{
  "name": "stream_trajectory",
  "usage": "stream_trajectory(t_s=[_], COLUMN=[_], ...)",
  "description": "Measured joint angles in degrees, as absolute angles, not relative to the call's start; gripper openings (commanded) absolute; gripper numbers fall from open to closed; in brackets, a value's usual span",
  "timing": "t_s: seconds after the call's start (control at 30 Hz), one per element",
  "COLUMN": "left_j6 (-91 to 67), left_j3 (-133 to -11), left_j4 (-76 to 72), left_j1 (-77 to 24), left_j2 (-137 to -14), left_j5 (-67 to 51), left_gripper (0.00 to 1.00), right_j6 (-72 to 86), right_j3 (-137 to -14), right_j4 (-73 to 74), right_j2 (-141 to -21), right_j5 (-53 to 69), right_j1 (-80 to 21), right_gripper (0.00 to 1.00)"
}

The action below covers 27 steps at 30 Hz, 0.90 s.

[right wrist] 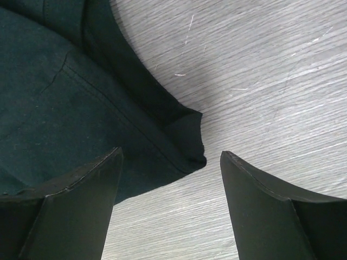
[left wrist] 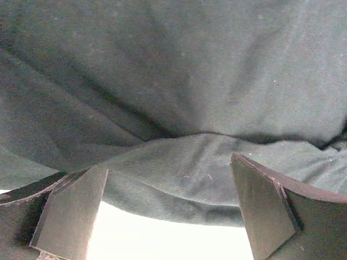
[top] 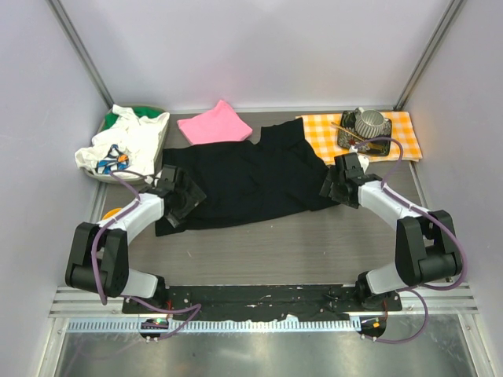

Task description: Fold and stack the t-shirts

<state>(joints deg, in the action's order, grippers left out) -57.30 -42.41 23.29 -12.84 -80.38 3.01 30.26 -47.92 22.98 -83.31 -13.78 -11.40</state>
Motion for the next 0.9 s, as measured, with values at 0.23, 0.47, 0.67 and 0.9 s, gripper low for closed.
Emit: stream_trajectory(t_s=[0.23, 0.47, 0.67, 0.9], left_j6=[-56.60, -56.80, -56.47, -55.99], left_j3=[-43.03, -42.89, -41.69, -40.60], left_j4=[21.06, 19.90, 19.07, 16.53], left_j1=[-12.86, -13.02, -13.02, -13.02], left_j2=[-80.36, -79.48, -79.44, -81.36], left_j5=[-1.80, -3.70, -3.09, -2.31], left_gripper=[1.00, 1.00, 1.00, 1.00], right_j6=[30.24, 30.20, 30.28, 30.20], right_j3=[-46.87, -45.47, -43.97, -43.94], right_j4=[21.19, 19.99, 18.98, 18.65], right_j2=[-83.29, -83.29, -83.29, -83.22], right_j5=[-11.75, -10.72, -10.11, -11.09], right_j1=[-11.40, -11.40, -11.40, -11.40], right_gripper=[0.79, 0.72, 0.49, 0.46])
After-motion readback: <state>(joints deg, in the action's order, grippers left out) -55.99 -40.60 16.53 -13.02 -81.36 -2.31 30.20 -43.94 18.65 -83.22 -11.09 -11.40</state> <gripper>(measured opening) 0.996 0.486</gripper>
